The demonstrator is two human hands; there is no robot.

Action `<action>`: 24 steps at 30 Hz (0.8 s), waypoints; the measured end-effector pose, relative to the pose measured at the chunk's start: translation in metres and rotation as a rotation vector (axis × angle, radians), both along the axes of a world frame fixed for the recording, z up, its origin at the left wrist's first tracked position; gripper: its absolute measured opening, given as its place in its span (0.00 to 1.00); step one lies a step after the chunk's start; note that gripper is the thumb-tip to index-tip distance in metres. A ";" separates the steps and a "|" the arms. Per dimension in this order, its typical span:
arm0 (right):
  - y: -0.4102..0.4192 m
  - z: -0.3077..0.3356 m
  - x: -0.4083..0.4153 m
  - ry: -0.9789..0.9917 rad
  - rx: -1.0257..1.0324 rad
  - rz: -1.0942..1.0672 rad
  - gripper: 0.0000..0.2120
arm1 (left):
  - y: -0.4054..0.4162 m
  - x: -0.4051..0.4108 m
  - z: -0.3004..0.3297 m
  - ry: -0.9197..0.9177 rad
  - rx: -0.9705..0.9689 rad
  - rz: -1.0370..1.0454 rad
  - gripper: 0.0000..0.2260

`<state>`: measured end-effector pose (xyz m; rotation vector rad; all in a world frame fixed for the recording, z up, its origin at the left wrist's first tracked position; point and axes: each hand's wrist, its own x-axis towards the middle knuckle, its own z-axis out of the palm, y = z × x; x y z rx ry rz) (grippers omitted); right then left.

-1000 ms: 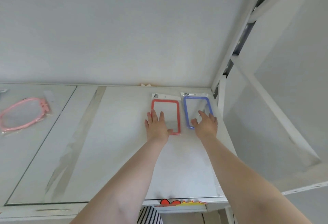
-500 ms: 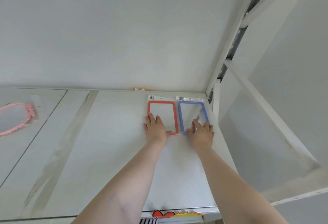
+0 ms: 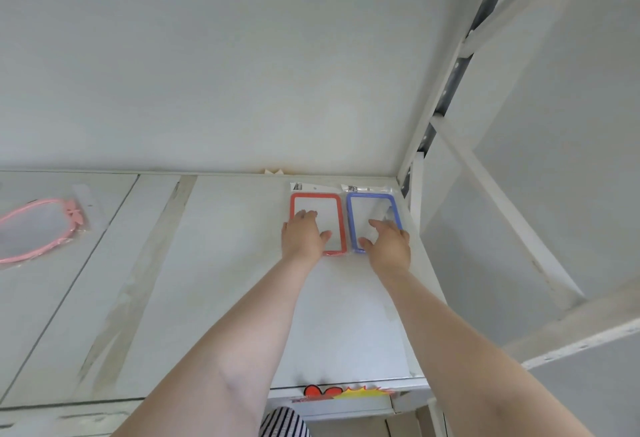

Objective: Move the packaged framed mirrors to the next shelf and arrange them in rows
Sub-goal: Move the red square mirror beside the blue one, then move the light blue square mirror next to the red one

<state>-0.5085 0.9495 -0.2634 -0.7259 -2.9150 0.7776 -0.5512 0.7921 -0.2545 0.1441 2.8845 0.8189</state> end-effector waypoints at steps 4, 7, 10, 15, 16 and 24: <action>-0.022 0.048 0.025 -0.066 -0.035 0.125 0.17 | -0.023 0.032 0.040 -0.053 0.032 -0.048 0.21; -0.049 0.073 0.055 -0.098 -0.006 0.297 0.16 | -0.047 0.077 0.059 -0.031 -0.038 -0.079 0.19; -0.081 0.085 0.092 -0.124 -0.032 0.425 0.21 | -0.086 0.128 0.066 -0.057 -0.128 -0.082 0.19; -0.138 0.083 0.145 -0.145 -0.073 0.539 0.21 | -0.170 0.187 0.070 -0.099 -0.187 0.033 0.20; -0.149 0.083 0.153 -0.146 -0.085 0.554 0.21 | -0.185 0.196 0.071 -0.098 -0.187 0.058 0.19; -0.247 0.077 0.190 -0.150 -0.110 0.606 0.19 | -0.290 0.249 0.064 -0.113 -0.162 0.147 0.19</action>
